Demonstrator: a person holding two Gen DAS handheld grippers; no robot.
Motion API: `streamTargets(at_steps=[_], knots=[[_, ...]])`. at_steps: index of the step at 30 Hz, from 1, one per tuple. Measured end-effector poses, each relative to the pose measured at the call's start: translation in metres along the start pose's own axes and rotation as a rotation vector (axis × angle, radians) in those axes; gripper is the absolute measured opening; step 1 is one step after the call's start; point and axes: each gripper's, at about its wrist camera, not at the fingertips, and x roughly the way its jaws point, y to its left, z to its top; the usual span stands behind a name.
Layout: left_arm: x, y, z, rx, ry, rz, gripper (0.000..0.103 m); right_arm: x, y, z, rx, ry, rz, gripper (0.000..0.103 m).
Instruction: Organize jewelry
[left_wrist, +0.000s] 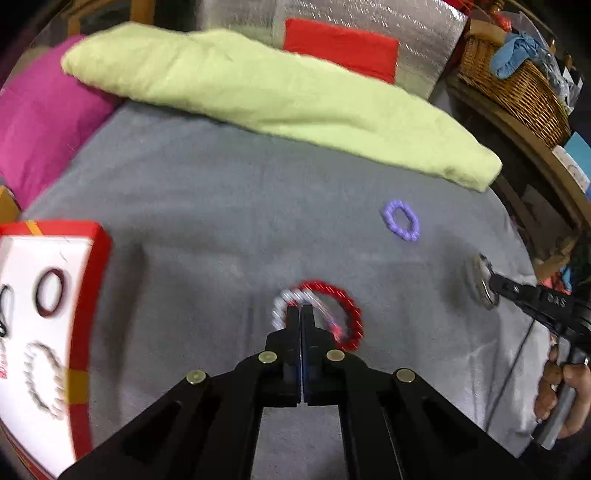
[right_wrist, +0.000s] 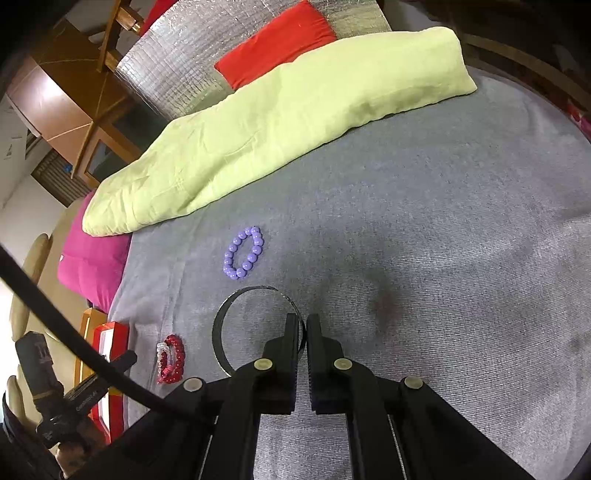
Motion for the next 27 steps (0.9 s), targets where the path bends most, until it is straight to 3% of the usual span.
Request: streamTargets(at_steps=[3, 7, 9, 10, 11, 15, 19, 27], knots=[[0.009, -0.014, -0.002, 0.076, -0.007, 0.034, 0.003, 0.0, 0.0, 0.0, -0.001, 0.001, 0.001, 0.005], [0.02, -0.029, 0.0, 0.103, 0.02, 0.025, 0.004, 0.0, 0.0, 0.0, -0.001, 0.004, 0.002, 0.005], [0.026, -0.035, 0.004, 0.122, 0.029, 0.037, 0.019, 0.0, -0.001, 0.0, 0.0, 0.003, 0.003, 0.005], [0.03, -0.036, 0.007, 0.123, 0.035, 0.042, 0.035, 0.0, -0.001, 0.0, 0.002, 0.004, 0.005, 0.005], [0.033, -0.036, 0.008, 0.121, 0.037, 0.05, 0.038, 0.0, -0.001, 0.0, 0.002, 0.004, 0.006, 0.005], [0.04, -0.037, 0.007, 0.114, 0.049, 0.076, 0.038, 0.0, -0.002, 0.001, 0.006, 0.001, 0.012, 0.005], [0.041, -0.036, 0.009, 0.114, 0.027, 0.082, 0.025, 0.0, -0.003, 0.001, 0.008, 0.002, 0.015, 0.005], [0.049, -0.035, 0.008, 0.123, 0.054, 0.073, 0.025, 0.001, -0.004, 0.001, 0.013, 0.002, 0.02, 0.005]])
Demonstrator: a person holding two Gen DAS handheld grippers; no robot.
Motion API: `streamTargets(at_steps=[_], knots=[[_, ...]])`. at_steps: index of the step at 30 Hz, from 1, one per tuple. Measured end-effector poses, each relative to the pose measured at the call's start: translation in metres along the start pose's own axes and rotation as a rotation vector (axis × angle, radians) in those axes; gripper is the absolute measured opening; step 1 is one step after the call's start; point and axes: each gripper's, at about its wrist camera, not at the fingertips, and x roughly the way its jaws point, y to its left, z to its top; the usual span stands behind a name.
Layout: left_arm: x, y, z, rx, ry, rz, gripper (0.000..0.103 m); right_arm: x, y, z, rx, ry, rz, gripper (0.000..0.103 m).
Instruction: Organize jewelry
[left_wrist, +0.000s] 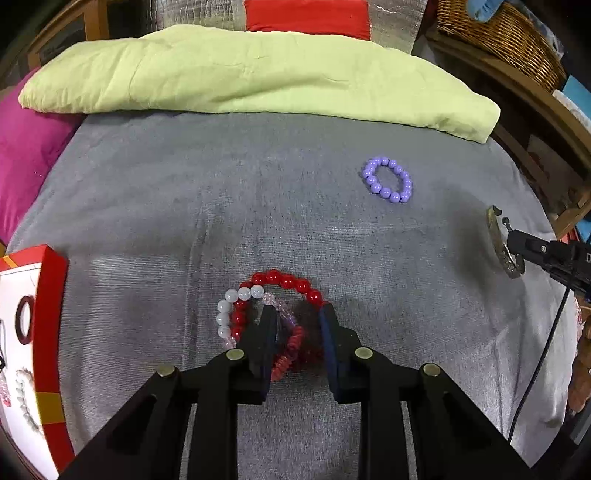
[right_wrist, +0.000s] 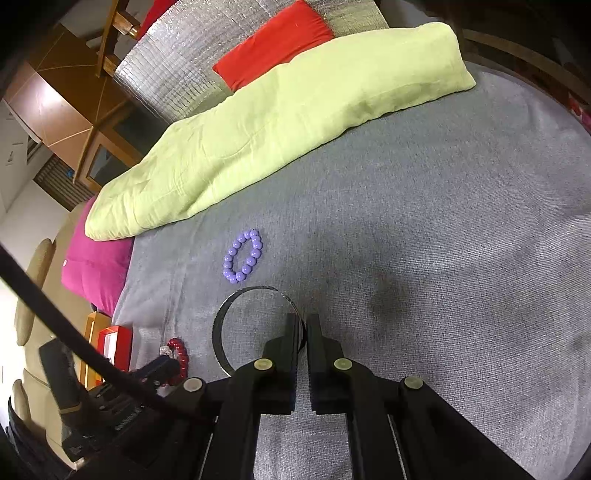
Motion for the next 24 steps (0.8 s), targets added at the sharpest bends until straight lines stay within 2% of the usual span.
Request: streamTargets(at_steps=[1, 2, 13, 20, 24], knots=[[0.0, 0.001, 0.001, -0.011, 0.003, -0.001, 0.019, 0.0, 0.0, 0.0, 0.001, 0.0, -0.001, 0.005], [0.003, 0.004, 0.002, -0.021, 0.017, 0.01, 0.007, 0.0, -0.001, 0.0, 0.003, 0.0, -0.001, 0.005], [0.008, 0.008, 0.005, 0.012, 0.026, 0.012, 0.007, -0.002, -0.002, 0.0, 0.014, -0.004, 0.01, 0.005], [-0.045, 0.008, 0.001, -0.019, -0.106, -0.018, 0.007, -0.007, 0.001, 0.0, 0.007, -0.02, 0.032, 0.005], [-0.08, 0.018, -0.006, -0.071, -0.166, -0.065, 0.007, -0.012, 0.009, -0.002, -0.012, -0.032, 0.042, 0.005]])
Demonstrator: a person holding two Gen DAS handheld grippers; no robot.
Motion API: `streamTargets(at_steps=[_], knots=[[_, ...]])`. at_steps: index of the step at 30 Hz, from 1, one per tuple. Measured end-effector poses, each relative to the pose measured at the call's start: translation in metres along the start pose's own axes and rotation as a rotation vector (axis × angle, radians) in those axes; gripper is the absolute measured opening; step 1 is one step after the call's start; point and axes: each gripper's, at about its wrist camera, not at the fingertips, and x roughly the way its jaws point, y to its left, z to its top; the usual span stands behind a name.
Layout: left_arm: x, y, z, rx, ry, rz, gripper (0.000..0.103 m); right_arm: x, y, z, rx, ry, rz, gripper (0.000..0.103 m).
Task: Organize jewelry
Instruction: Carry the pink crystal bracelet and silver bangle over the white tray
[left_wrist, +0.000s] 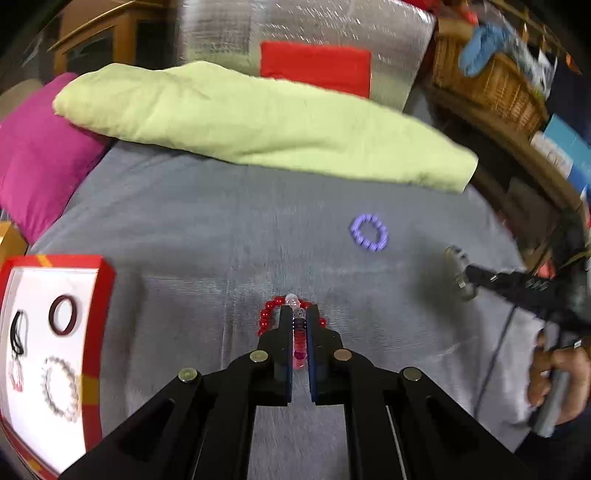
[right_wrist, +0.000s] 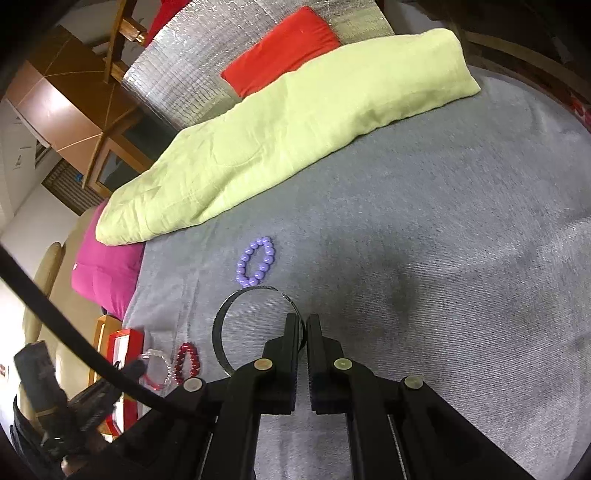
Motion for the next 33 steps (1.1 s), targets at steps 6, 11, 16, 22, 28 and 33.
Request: streamTargets(at_steps=[6, 11, 16, 22, 28, 33], knots=[[-0.03, 0.008, -0.021, -0.04, -0.028, -0.029, 0.007, -0.009, 0.025, -0.02, -0.054, 0.001, -0.006, 0.005], [-0.043, 0.019, -0.042, -0.073, -0.034, -0.032, 0.007, -0.019, 0.06, -0.06, -0.135, 0.034, -0.005, 0.005], [-0.062, 0.023, -0.056, -0.09, -0.059, -0.018, 0.007, -0.02, 0.084, -0.09, -0.181, 0.066, -0.005, 0.005], [-0.081, 0.028, -0.068, -0.092, -0.087, 0.029, 0.007, -0.024, 0.11, -0.114, -0.224, 0.089, -0.011, 0.005], [-0.106, 0.048, -0.069, -0.133, -0.133, 0.039, 0.007, -0.026, 0.134, -0.122, -0.266, 0.096, -0.015, 0.005], [-0.133, 0.085, -0.06, -0.189, -0.176, 0.04, 0.007, -0.027, 0.16, -0.128, -0.308, 0.098, -0.002, 0.005]])
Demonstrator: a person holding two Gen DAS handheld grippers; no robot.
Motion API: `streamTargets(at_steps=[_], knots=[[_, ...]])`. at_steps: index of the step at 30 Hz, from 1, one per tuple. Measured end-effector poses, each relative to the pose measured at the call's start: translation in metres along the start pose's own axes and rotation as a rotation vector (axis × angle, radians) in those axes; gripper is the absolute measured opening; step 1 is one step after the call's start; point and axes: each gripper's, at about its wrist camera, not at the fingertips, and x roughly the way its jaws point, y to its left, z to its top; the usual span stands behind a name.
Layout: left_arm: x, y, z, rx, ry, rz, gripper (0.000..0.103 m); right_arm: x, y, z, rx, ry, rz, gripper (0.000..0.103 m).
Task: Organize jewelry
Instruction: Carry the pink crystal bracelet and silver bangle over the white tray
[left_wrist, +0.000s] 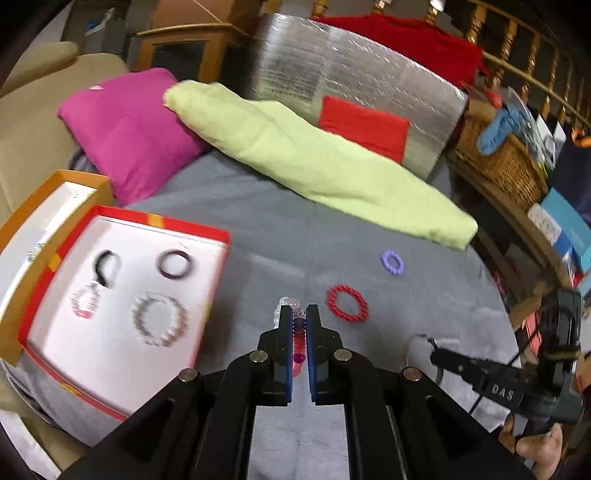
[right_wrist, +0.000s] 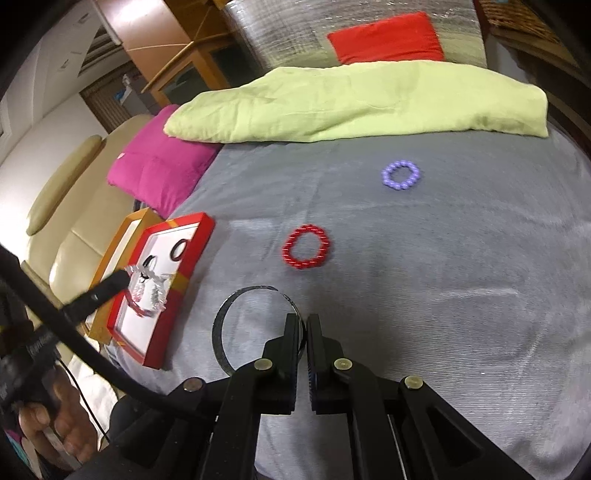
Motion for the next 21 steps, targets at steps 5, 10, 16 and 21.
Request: streamTargets(at_steps=[5, 10, 16, 21], knots=[[-0.021, 0.045, 0.016, -0.052, -0.035, 0.049, 0.007, 0.006, 0.033, 0.008, -0.06, 0.007, 0.03, 0.005], [-0.031, 0.088, 0.02, -0.094, -0.043, 0.11, 0.007, 0.018, 0.074, 0.018, -0.12, 0.011, 0.069, 0.005], [-0.03, 0.13, 0.013, -0.131, -0.024, 0.149, 0.007, 0.041, 0.116, 0.023, -0.172, 0.039, 0.102, 0.005], [-0.028, 0.159, 0.009, -0.181, -0.007, 0.137, 0.007, 0.063, 0.143, 0.031, -0.207, 0.064, 0.111, 0.005]])
